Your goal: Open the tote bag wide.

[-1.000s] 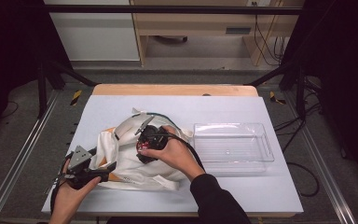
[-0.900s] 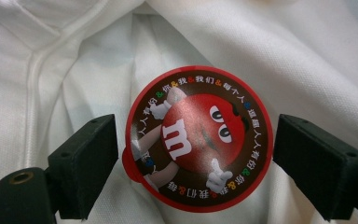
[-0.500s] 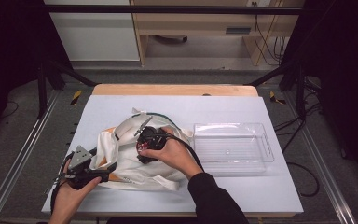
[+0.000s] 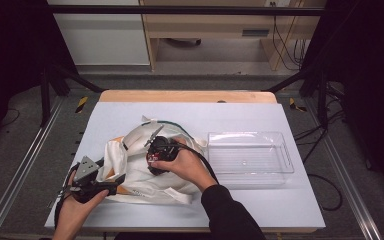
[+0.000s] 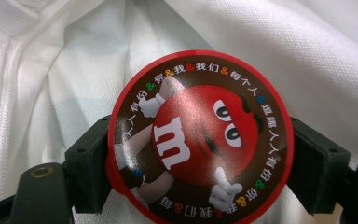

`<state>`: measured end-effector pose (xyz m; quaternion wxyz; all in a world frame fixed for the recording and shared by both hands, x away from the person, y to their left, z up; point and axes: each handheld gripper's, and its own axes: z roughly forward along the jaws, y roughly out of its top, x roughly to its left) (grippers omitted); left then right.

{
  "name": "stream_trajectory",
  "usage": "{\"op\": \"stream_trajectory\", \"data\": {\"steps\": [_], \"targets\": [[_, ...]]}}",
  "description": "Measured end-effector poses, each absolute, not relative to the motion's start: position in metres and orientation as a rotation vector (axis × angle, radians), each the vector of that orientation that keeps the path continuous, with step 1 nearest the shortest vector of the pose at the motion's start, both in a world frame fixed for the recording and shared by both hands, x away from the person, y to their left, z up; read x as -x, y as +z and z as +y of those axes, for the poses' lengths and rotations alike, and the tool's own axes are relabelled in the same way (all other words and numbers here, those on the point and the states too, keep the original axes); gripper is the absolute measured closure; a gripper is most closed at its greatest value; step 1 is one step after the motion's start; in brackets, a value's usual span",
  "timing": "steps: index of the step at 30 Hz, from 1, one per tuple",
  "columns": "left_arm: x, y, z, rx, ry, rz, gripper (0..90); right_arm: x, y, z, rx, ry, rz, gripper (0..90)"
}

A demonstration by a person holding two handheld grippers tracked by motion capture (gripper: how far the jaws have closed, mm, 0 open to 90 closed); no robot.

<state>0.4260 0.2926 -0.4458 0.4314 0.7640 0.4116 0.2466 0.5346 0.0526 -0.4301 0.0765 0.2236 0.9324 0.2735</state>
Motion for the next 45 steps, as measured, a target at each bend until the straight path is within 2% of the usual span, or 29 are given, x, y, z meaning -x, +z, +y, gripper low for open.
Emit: {"op": "stream_trajectory", "data": {"steps": [28,45], "targets": [[-0.426,-0.446,0.294,-1.909,0.617,1.031,6.0,-0.531,-0.428,0.055,-0.655,0.784,2.783,25.8],[-0.427,-0.446,0.295,-1.911,0.615,1.031,6.0,-0.528,-0.413,0.045,-0.649,0.862,2.748,25.8]]}}
